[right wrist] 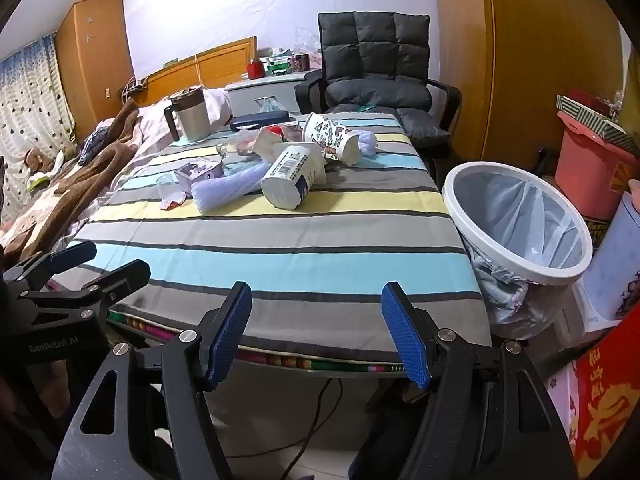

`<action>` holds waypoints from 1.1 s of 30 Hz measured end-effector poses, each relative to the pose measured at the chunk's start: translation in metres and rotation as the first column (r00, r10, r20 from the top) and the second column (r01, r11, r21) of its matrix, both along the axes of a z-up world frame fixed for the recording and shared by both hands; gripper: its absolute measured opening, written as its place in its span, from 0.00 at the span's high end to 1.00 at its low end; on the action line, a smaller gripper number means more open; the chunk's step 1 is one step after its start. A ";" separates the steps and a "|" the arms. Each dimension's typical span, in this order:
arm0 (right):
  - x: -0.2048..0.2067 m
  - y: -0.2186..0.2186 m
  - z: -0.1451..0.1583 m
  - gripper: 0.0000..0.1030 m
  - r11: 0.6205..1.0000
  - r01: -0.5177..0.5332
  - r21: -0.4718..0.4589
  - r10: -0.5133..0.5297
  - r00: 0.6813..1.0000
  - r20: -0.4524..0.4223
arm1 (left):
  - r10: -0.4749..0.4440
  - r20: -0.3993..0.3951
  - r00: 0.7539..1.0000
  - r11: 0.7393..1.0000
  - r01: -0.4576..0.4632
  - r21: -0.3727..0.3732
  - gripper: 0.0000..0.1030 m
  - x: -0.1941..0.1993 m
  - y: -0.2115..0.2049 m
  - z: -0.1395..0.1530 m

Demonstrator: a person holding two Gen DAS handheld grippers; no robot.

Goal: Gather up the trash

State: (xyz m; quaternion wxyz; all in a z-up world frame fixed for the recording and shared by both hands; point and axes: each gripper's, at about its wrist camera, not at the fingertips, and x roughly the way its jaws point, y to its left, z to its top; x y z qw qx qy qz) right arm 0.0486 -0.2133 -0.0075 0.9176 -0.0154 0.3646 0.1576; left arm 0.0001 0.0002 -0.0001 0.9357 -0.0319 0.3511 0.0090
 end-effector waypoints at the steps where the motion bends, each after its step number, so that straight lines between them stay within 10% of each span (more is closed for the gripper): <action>1: 0.000 0.000 0.000 0.33 1.000 0.000 0.001 0.000 1.000 0.003 | 0.000 0.001 1.000 1.000 0.000 0.002 0.02 0.000 0.000 0.000; 33: 0.001 0.001 0.001 0.33 1.000 0.008 -0.008 -0.008 1.000 -0.002 | 0.004 -0.005 1.000 1.000 -0.004 -0.001 0.02 0.001 0.001 -0.004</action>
